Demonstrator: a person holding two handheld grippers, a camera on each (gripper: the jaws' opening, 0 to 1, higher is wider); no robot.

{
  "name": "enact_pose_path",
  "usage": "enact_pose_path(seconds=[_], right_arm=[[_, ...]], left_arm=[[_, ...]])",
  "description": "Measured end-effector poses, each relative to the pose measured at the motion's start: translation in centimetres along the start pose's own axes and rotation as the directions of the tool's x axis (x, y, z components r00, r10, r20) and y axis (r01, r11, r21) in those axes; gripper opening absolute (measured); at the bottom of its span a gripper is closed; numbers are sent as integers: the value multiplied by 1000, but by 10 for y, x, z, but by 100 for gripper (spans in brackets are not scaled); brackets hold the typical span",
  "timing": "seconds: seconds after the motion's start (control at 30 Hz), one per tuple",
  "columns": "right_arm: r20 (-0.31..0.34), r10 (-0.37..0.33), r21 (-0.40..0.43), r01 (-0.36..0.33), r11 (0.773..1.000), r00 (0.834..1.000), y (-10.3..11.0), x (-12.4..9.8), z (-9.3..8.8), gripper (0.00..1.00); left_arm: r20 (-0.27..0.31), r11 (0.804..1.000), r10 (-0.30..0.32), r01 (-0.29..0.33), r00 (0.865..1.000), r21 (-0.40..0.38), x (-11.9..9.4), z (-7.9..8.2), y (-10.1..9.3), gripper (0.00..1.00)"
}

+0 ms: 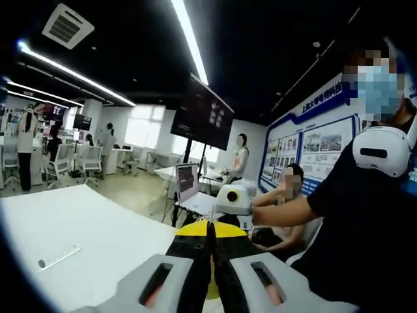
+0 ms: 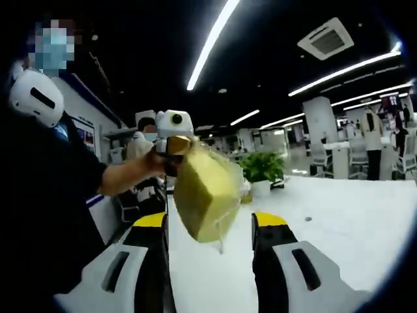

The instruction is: Compare the silicone blocks by pressing each to a similar depth, holding the contact briefly, and releasing to observe deformation and rebound differences across the visible hardness samples.

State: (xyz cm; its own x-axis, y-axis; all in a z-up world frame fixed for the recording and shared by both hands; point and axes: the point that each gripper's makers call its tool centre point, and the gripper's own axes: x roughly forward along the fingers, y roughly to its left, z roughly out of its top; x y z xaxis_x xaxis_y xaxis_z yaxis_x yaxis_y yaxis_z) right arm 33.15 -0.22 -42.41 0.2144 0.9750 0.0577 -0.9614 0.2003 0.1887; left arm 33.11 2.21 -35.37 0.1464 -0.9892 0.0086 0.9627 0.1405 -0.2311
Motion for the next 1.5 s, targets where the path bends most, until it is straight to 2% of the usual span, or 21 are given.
enact_pose_path(seconds=[0.13,0.23,0.43,0.77,0.87,0.97,1.1,1.2,1.23,1.43,1.5], right_arm=[[9,69,47,-70,996,998,8,14,2,42],[31,79,66,-81,995,996,9,23,5,44],[57,98,94,-103,990,994,8,32,9,42],[17,127,100,-129,987,992,9,40,4,35],[0,161,144,-159,977,987,17,44,0,30],[-21,150,89,-147,985,989,16,48,-7,27],[-73,134,46,-131,990,988,8,52,-26,23],[-108,108,51,-103,993,988,4,56,-32,21],[-111,109,57,-103,993,988,4,57,-33,21],[-126,73,-25,-76,997,989,-1,65,-27,16],[-140,77,-1,-78,997,987,1,66,-25,14]], left_arm=[[16,1000,-13,13,1000,0,3,3,-4,0],[14,1000,-18,18,1000,3,4,3,-5,0],[22,1000,-25,25,999,0,5,2,-8,0],[35,1000,-13,13,999,-9,-2,-3,-3,0],[31,1000,-2,2,1000,-7,-6,-6,0,0],[18,1000,6,-6,1000,-4,-9,-11,2,0],[-47,999,42,-41,998,14,-13,-29,10,0],[-70,997,76,-74,995,30,-18,-35,15,0],[-73,996,81,-79,994,30,-20,-36,17,0],[-64,994,106,-104,992,41,-29,-31,21,0],[-58,992,117,-114,991,50,-30,-28,23,0]])
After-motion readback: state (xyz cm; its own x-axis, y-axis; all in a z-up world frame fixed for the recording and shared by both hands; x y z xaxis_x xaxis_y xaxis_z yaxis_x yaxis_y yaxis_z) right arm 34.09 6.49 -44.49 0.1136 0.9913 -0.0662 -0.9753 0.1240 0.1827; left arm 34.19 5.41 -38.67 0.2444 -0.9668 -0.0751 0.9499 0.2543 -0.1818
